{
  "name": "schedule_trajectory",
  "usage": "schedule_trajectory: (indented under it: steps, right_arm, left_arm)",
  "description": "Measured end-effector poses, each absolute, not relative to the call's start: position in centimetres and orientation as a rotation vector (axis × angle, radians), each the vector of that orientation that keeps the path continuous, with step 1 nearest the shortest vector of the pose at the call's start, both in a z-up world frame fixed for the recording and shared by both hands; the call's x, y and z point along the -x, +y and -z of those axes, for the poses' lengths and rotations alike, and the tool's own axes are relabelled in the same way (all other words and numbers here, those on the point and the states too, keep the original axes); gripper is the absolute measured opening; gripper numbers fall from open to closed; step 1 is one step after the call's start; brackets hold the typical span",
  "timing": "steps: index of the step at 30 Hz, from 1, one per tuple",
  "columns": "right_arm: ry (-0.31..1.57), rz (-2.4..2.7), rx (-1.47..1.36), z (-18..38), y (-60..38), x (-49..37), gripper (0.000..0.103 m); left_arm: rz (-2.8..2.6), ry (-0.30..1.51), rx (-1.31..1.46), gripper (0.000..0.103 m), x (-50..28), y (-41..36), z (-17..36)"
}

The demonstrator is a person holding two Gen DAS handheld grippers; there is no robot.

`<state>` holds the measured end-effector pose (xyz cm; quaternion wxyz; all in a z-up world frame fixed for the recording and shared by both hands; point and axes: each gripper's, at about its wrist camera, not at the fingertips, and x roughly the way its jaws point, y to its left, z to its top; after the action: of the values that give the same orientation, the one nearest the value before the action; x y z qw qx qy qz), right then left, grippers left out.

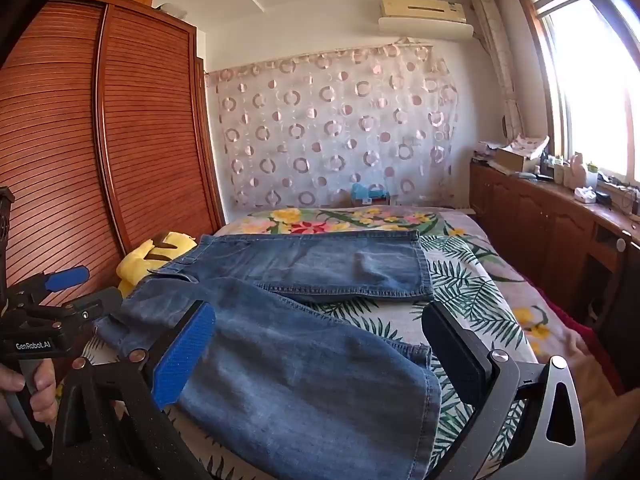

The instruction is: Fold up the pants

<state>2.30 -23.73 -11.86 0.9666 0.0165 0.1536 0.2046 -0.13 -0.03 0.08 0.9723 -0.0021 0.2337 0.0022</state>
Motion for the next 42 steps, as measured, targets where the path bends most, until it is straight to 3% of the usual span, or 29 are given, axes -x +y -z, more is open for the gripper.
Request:
schedule_trajectory:
  steps: [42]
  right_arm:
    - [0.293, -0.415, -0.035, 12.0, -23.8, -1.9, 0.103]
  left_arm:
    - [0.0, 0.463, 0.027, 0.103, 0.1, 0.4, -0.1]
